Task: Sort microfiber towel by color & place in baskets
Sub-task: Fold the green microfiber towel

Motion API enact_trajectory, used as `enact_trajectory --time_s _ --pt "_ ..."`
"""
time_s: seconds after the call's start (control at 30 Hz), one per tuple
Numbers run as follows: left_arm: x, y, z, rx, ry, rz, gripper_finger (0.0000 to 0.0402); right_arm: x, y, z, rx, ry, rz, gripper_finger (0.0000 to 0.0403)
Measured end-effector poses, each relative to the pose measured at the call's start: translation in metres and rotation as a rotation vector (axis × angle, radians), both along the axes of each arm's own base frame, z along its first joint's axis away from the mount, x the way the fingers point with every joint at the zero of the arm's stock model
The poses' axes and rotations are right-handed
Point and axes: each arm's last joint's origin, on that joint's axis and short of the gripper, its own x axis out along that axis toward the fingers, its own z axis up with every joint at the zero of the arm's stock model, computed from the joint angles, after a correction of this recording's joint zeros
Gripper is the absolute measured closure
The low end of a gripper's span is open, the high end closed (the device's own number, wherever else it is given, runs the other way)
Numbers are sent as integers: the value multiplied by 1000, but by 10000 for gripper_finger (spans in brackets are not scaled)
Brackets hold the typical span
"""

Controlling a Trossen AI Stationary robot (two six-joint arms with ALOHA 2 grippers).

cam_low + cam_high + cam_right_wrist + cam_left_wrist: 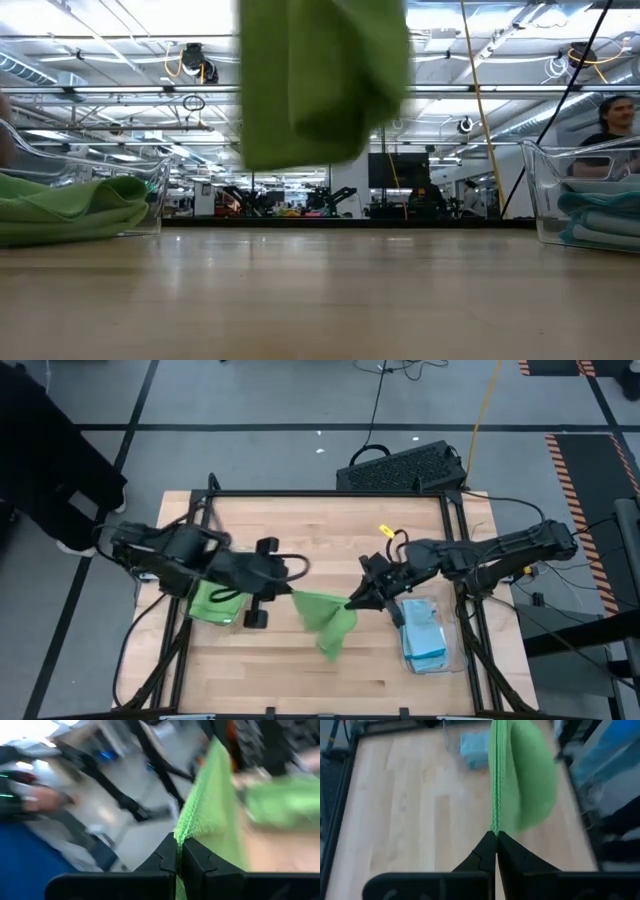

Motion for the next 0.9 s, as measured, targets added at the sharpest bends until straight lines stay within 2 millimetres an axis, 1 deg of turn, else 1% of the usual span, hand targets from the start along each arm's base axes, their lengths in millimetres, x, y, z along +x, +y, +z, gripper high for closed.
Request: enact_trajectory --time_s 0.13,0.2,0.23,0.3,0.4,0.5,0.63,0.77,0.9 --pt "22 16 -27 53 55 10 392 -2 -16 -40 -42 248 -168 399" --pt "30 28 -38 67 71 48 392 -5 -24 -54 -34 374 -267 399" --pt "31 33 -43 78 97 71 392 -7 -28 -58 -25 422 -300 399" --pt "31 43 -51 87 159 111 392 -9 -32 -60 -2 457 -325 399" --pt "27 48 -52 68 202 121 392 -7 -28 -53 12 380 -289 399" --pt "17 43 -44 35 188 89 392 -2 -23 -38 35 216 -196 399" --pt "3 30 -24 -2 125 59 392 1 -20 -22 86 58 -102 399" --pt "-9 13 -4 -54 58 35 392 1 -16 -17 143 26 -78 399" --pt "-25 -6 16 -124 -1 22 392 -1 -6 -11 228 5 -49 399"
